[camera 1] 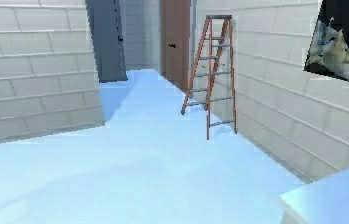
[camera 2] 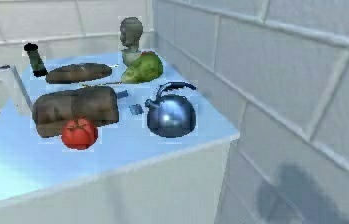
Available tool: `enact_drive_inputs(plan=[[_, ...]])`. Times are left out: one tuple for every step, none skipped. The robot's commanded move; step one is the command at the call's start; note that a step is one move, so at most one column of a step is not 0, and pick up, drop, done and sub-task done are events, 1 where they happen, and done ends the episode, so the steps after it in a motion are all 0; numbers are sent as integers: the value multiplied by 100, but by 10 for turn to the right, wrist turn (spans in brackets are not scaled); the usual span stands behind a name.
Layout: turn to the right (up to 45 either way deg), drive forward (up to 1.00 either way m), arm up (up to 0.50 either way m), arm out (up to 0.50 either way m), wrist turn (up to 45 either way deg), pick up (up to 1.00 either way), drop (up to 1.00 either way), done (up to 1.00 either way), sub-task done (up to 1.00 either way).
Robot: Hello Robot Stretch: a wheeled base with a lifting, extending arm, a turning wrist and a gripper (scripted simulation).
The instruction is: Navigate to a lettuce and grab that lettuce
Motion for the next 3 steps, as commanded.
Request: enact_drive_inputs(plan=[[450, 0, 0, 0, 0, 0, 0, 0, 0], [450, 0, 0, 0, 0, 0, 0, 0, 0], [300, 0, 0, 0, 0, 0, 0, 0, 0]])
